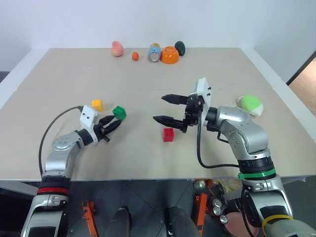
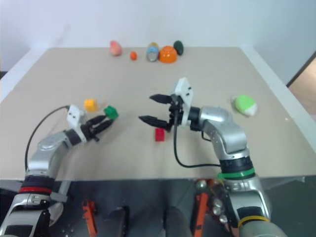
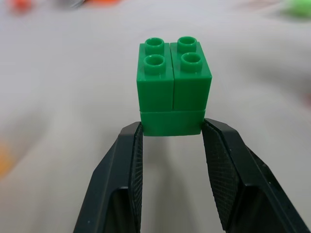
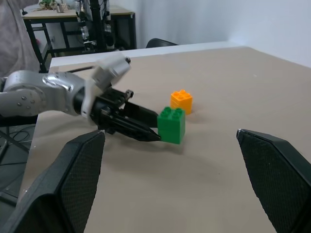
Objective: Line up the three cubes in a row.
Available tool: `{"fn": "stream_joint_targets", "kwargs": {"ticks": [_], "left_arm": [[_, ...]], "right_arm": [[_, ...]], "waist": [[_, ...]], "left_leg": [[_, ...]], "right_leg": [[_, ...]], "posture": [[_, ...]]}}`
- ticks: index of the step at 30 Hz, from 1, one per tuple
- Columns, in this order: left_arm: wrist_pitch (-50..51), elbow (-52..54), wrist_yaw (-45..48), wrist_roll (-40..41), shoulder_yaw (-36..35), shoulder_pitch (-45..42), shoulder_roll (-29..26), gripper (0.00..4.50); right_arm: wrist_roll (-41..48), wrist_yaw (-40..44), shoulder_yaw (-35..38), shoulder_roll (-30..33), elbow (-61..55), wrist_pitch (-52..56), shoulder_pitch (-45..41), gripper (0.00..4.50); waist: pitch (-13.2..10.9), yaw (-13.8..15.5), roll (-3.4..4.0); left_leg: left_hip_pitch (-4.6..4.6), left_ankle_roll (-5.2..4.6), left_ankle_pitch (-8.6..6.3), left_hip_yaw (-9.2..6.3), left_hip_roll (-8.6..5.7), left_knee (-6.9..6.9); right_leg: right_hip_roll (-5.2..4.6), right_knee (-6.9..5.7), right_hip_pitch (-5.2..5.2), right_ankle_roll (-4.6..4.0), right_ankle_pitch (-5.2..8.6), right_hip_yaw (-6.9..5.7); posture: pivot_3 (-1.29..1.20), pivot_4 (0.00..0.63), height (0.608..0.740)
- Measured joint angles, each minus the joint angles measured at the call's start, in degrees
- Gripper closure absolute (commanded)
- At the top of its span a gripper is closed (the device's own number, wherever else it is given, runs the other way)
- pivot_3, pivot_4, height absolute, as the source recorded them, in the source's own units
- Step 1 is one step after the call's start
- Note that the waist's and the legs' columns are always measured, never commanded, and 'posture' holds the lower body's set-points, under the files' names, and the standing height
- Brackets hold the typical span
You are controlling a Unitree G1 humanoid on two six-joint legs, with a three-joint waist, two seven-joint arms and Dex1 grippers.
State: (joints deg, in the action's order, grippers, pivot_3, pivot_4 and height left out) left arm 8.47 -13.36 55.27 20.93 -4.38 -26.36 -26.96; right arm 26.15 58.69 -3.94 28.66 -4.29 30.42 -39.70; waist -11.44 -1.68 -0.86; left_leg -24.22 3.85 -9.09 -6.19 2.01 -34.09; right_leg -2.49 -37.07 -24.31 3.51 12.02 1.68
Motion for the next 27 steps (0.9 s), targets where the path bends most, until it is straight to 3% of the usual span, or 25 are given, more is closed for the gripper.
{"fn": "stream_joint_targets", "kwargs": {"ticks": [9, 20, 27], "left_arm": [[-1.93, -1.47, 20.25, -0.35, 7.18, -2.47, -6.52, 3.25], [-10.92, -20.10, 26.74, -6.53, 12.65, -14.39, -1.95, 3.25], [-17.54, -30.08, 27.55, -9.42, 13.00, -19.19, 1.09, 3.25]], "right_arm": [[3.46, 7.11, 2.49, 11.72, -5.02, 2.22, 6.72, 0.00], [7.53, 6.14, 9.18, 19.14, -12.47, 5.97, 16.90, 0.00], [8.57, 3.69, 10.84, 19.45, -14.07, 6.51, 18.58, 0.00]], "waist": [[0.00, -0.26, 0.00], [-0.03, -0.12, -0.04], [-0.03, -0.56, -0.05]], "left_leg": [[0.02, 0.00, -0.01, 0.00, 0.04, -0.10], [-0.12, -0.06, -0.04, 0.00, -0.01, -0.27], [-0.10, -0.07, -0.04, 0.00, 0.01, -0.30]], "right_leg": [[0.05, 0.00, -0.01, -0.31, 0.14, 0.00], [0.02, 0.00, 0.00, -0.20, 0.14, 0.00], [0.05, -0.01, -0.01, -0.18, 0.10, 0.00]], "posture": [[0.00, 0.150, 0.738], [0.00, 0.150, 0.738], [0.00, 0.150, 0.738]]}}
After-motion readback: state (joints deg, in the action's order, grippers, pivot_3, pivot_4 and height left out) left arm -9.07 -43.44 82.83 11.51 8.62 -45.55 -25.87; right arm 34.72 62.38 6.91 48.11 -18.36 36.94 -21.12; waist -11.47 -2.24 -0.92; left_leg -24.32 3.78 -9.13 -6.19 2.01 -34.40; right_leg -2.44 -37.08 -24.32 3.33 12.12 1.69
